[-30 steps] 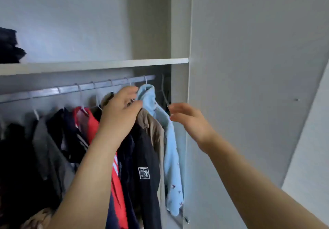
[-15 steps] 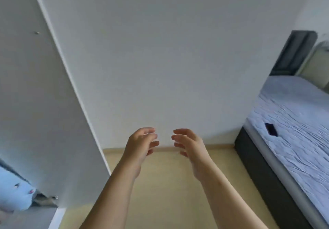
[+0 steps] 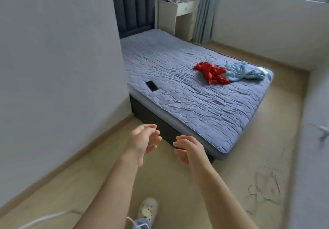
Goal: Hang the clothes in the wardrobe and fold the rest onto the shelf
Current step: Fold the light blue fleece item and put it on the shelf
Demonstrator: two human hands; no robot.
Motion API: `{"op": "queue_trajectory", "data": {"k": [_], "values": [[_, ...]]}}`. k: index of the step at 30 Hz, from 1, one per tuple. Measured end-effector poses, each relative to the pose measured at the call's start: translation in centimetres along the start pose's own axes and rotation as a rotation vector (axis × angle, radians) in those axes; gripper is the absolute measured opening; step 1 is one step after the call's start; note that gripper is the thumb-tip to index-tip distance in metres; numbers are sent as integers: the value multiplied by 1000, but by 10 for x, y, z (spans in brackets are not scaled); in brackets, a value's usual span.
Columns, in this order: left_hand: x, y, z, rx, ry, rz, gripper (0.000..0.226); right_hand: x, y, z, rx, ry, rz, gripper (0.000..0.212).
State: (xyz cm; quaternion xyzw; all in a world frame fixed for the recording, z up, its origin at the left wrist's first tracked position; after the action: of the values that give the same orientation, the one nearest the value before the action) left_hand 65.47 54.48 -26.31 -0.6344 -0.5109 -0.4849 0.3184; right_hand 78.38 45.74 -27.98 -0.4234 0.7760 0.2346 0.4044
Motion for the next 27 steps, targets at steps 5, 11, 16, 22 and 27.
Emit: {"op": "queue_trajectory", "data": {"k": [5, 11, 16, 22, 27], "values": [[1, 106, 72, -222, -51, 68, 14, -27, -71, 62, 171, 44, 117, 11], [11, 234, 142, -457, -67, 157, 16, -65, -152, 116, 370, 67, 298, 12], [-7, 350, 150, -681, -116, 262, 18, -70, -245, 129, 567, 82, 457, 12], [-40, 479, 153, -789, -175, 321, 19, -68, -364, 149, 686, 90, 572, 12], [-60, 595, 155, -786, -175, 312, 19, -86, -475, 176, 664, 83, 590, 13]]}}
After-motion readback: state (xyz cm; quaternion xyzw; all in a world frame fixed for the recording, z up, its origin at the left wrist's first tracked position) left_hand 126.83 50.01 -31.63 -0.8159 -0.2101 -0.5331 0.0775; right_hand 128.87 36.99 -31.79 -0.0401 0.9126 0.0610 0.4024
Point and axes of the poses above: each hand's wrist, its own z-axis towards the middle knuckle, its own y-axis out of the palm, x = y × z, the point moved 7 cm from there along z, towards the middle knuckle, and after that the axes turned 8 degrees about y, right-handed, at the moved point
